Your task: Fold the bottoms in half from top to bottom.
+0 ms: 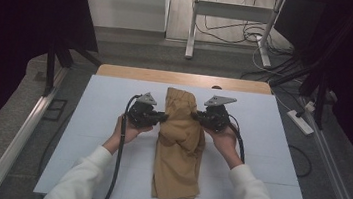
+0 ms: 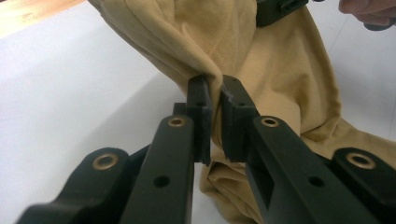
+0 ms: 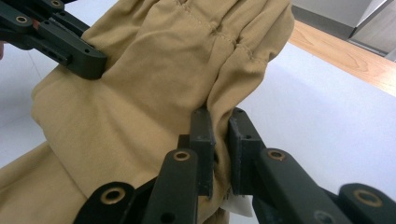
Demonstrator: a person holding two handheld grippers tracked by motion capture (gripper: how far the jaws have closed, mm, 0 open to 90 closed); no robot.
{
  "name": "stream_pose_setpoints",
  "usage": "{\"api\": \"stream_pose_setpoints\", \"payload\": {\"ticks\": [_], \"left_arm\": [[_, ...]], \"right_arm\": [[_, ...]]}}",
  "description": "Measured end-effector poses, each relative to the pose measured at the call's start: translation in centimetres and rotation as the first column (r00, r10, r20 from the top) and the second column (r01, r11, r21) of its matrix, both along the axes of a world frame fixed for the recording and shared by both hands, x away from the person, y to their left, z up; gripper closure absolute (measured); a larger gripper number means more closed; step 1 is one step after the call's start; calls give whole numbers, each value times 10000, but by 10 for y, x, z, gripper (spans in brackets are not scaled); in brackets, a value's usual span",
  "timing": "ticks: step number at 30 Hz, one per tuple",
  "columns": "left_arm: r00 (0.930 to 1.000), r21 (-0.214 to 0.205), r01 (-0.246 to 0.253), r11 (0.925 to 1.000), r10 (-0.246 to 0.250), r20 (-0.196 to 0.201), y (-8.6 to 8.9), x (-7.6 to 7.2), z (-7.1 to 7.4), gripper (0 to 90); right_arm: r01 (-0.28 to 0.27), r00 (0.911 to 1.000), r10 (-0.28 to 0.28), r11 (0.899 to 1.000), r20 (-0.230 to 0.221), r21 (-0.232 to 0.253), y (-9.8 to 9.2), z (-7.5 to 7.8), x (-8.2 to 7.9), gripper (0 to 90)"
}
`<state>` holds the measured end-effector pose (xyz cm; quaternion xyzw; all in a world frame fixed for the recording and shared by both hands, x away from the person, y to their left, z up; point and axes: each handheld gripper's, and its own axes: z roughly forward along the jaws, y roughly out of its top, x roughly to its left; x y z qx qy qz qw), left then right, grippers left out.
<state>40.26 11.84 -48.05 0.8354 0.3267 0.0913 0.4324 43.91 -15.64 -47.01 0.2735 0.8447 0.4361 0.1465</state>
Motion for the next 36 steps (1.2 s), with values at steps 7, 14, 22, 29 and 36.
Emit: {"api": "stream_pose_setpoints", "payload": {"ticks": [7, 14, 22, 29, 36], "left_arm": [[10000, 99, 73, 9999, -72, -64, 0, -6, -3, 820], [9999, 166, 139, 9998, -138, -73, -2, -11, -5, 819], [9998, 249, 173, 9995, -170, -117, -3, -19, -7, 813], [9996, 206, 171, 9996, -167, -219, -2, -22, -9, 808], [9993, 224, 189, 9996, -182, -314, -2, -26, -11, 809]], "right_arm": [[-64, 10000, 63, 10000, 60, 24, 0, -5, -7, 813], [-163, 9999, 163, 9997, -13, 189, -4, -7, -14, 811], [-228, 9997, 230, 9991, -25, 363, -6, -9, -24, 808], [-374, 9992, 379, 9985, -125, 411, -7, -9, -31, 809], [-542, 9979, 555, 9977, -324, 398, -8, -11, -36, 814]]}}
